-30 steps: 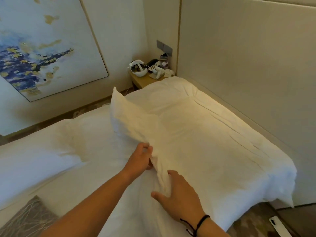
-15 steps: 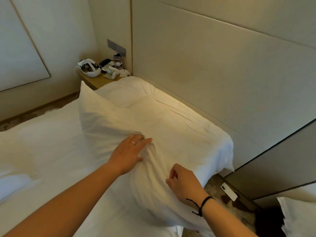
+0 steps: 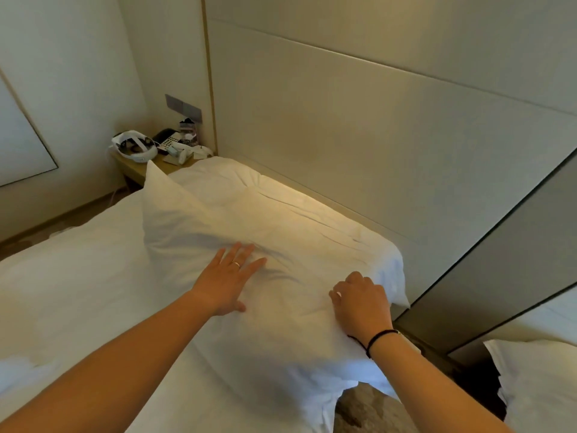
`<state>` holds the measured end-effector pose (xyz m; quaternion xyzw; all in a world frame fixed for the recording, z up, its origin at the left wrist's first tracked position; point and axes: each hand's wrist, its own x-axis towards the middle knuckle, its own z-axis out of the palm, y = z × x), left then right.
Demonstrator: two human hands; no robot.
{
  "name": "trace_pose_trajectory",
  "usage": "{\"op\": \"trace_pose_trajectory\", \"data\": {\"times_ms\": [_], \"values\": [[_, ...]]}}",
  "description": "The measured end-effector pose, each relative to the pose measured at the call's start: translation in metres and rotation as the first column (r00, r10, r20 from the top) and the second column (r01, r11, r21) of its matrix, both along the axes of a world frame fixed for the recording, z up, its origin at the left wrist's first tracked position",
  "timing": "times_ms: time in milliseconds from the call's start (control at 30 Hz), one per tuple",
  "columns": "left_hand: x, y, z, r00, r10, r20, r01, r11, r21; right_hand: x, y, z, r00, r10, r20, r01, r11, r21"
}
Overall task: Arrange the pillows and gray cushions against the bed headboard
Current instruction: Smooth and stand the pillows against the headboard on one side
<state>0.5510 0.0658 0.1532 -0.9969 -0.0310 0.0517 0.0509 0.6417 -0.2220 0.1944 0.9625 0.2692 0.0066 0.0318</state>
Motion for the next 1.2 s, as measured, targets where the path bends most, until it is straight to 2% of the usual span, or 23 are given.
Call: {"op": "trace_pose_trajectory", "data": {"times_ms": [67, 133, 233, 300, 500, 600, 700, 800, 1033, 1200], "values": [[0.007, -0.005, 0.004, 0.999, 0.008, -0.049, -0.008, 1.000, -0.005, -0.010, 0.013, 0.002, 0.997, 0.067, 0.039, -0.068, 0.997, 0.030], [0.011, -0.009, 0.002, 0.996, 0.029, -0.078, -0.031, 0.999, -0.026, -0.016, 0.028, -0.001, 0.992, 0.092, -0.086, -0.088, 0.995, 0.046], [0.013, -0.013, 0.002, 0.994, 0.056, -0.095, -0.060, 0.997, -0.043, -0.011, 0.046, -0.006, 0.954, -0.009, -0.299, 0.028, 0.998, 0.058], [0.014, -0.014, 0.005, 0.993, 0.067, -0.096, -0.070, 0.997, -0.036, -0.009, 0.057, -0.013, 0.935, -0.032, -0.353, 0.055, 0.997, 0.057], [0.036, 0.006, 0.013, 0.989, 0.113, -0.093, -0.112, 0.994, 0.021, -0.001, 0.093, -0.039, 0.921, -0.058, -0.385, 0.084, 0.995, 0.052], [0.059, 0.029, 0.021, 0.976, 0.158, -0.149, -0.144, 0.984, 0.101, 0.020, 0.095, -0.049, 0.940, 0.018, -0.340, 0.006, 0.998, 0.070], [0.092, 0.052, 0.022, 0.948, 0.175, -0.266, -0.134, 0.977, 0.166, 0.053, 0.087, -0.060, 0.934, 0.124, -0.335, -0.086, 0.988, 0.126], [0.137, 0.061, 0.022, 0.913, 0.177, -0.369, -0.132, 0.981, 0.144, 0.111, 0.077, -0.065, 0.917, 0.159, -0.366, -0.090, 0.976, 0.198], [0.286, 0.028, 0.012, 0.932, 0.211, -0.294, -0.150, 0.965, 0.217, 0.268, 0.052, -0.089, 0.817, 0.090, -0.569, 0.093, 0.954, 0.285], [0.329, 0.013, -0.009, 0.922, 0.203, -0.329, -0.116, 0.957, 0.266, 0.299, 0.039, -0.110, 0.735, 0.030, -0.677, 0.134, 0.973, 0.189]]}}
